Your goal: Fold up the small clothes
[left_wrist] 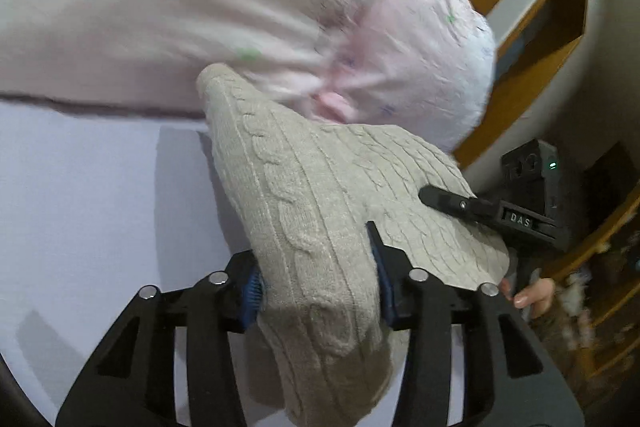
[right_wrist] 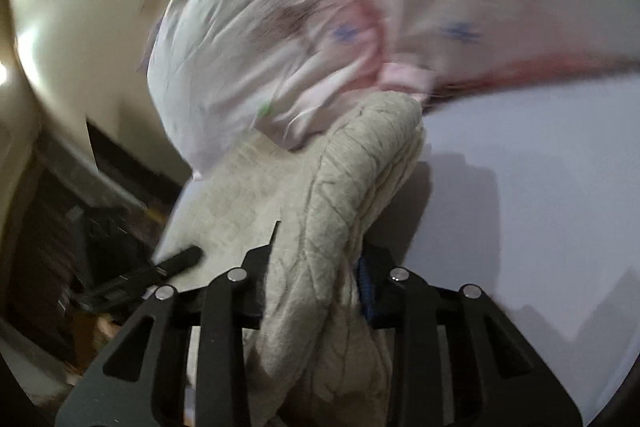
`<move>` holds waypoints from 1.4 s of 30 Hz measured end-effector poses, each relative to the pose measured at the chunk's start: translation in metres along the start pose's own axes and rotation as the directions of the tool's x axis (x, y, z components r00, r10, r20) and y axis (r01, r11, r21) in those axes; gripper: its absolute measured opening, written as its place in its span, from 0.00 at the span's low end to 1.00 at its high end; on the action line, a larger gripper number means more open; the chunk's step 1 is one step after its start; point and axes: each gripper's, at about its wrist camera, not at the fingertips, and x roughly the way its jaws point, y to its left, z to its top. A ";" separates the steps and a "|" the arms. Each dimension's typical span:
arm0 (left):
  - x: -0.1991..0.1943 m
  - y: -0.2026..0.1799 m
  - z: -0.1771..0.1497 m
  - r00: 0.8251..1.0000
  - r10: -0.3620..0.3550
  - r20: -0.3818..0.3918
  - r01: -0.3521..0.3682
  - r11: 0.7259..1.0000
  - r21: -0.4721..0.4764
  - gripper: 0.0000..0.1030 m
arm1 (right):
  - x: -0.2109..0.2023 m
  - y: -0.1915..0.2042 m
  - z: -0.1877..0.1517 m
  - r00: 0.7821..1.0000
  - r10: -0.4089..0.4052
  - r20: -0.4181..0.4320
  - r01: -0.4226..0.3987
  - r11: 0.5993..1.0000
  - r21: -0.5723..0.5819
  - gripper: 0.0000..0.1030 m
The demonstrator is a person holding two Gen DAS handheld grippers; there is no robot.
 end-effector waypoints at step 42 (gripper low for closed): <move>-0.009 -0.017 -0.108 0.834 0.544 -0.092 -0.528 0.835 0.154 0.99 | 0.017 0.074 -0.128 0.820 -0.572 -0.006 0.566 0.814 -0.128 0.98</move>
